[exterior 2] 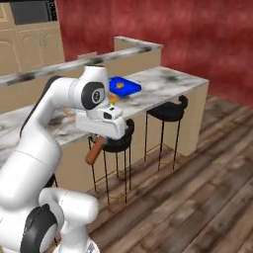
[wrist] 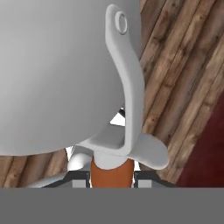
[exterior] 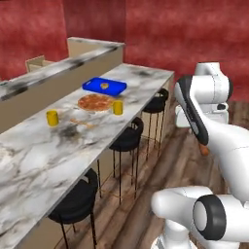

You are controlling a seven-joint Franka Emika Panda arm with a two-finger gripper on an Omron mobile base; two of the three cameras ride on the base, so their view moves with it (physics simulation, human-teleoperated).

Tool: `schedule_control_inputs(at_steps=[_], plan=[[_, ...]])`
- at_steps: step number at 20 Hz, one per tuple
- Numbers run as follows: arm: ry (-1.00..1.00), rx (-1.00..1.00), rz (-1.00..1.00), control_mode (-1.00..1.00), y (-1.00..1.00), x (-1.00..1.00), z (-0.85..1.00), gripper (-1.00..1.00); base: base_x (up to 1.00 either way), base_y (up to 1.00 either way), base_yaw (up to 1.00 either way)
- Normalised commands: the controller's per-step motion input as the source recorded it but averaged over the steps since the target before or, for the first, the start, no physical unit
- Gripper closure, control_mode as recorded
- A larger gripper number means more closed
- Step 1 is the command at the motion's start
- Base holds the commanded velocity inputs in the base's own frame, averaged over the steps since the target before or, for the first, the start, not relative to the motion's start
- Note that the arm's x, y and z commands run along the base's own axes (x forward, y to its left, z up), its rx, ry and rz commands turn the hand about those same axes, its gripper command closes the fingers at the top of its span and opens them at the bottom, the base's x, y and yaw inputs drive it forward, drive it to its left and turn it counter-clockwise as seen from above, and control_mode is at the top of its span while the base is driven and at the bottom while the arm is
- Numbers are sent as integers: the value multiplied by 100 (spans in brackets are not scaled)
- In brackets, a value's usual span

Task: Take the pizza cutter from the drawer on the left and place it on the dining counter for cutting.

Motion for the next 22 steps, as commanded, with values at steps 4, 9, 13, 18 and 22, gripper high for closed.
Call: schedule_control_inputs(at_steps=[4,9,13,18,22], plan=[[0,0,0,100,0,0,0,100,100,-60,56],[0,0,0,100,0,0,0,100,61,-42,60],[0,0,0,100,0,0,0,100,18,-7,66],[0,0,0,100,0,0,0,100,8,-2,63],[0,0,0,100,0,0,0,100,45,-28,56]])
